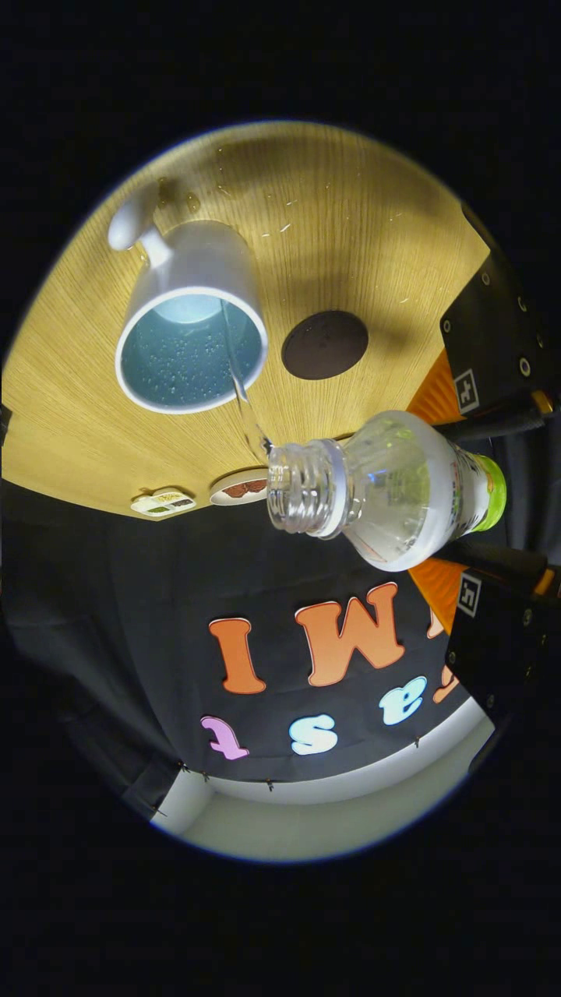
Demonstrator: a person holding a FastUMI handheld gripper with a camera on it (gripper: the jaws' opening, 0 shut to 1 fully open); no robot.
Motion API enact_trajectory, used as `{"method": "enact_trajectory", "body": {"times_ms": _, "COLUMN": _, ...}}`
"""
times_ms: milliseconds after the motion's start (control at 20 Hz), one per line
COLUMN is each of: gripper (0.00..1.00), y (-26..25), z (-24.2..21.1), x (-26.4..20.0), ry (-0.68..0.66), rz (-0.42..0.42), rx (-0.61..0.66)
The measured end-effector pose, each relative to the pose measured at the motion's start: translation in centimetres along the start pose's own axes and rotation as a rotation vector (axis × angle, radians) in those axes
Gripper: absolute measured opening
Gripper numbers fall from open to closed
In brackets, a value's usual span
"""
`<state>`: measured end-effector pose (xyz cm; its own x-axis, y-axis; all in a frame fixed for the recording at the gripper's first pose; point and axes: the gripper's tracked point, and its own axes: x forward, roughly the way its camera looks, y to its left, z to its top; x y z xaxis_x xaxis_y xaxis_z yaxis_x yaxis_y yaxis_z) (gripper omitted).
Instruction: Take the bottle from table, then pour the juice into the cup, finally place the bottle on the coaster
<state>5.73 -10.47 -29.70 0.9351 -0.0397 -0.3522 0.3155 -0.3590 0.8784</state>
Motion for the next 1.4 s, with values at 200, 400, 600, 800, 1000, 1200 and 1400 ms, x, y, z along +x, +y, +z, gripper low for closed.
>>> {"method": "enact_trajectory", "body": {"times_ms": 200, "gripper": 0.59, "y": -0.02, "z": 0.75, "x": -0.02, "ry": -0.006, "rz": -0.003, "rx": 0.019}}
{"method": "enact_trajectory", "body": {"times_ms": 400, "gripper": 0.59, "y": -0.25, "z": 0.98, "x": -0.03, "ry": -0.007, "rz": -0.009, "rx": 0.035}}
{"method": "enact_trajectory", "body": {"times_ms": 600, "gripper": 0.59, "y": 0.18, "z": 0.92, "x": -0.08, "ry": -0.002, "rz": -0.006, "rx": 0.046}}
{"method": "enact_trajectory", "body": {"times_ms": 800, "gripper": 0.59, "y": 0.31, "z": 0.66, "x": 0.03, "ry": 0.003, "rz": -0.005, "rx": 0.054}}
{"method": "enact_trajectory", "body": {"times_ms": 1000, "gripper": 0.59, "y": 0.00, "z": 0.47, "x": -0.21, "ry": 0.005, "rz": -0.013, "rx": 0.071}}
{"method": "enact_trajectory", "body": {"times_ms": 1200, "gripper": 0.59, "y": 0.12, "z": 0.37, "x": -0.21, "ry": 0.010, "rz": -0.009, "rx": 0.082}}
{"method": "enact_trajectory", "body": {"times_ms": 1400, "gripper": 0.61, "y": 0.34, "z": 0.55, "x": -0.25, "ry": 0.005, "rz": -0.010, "rx": 0.091}}
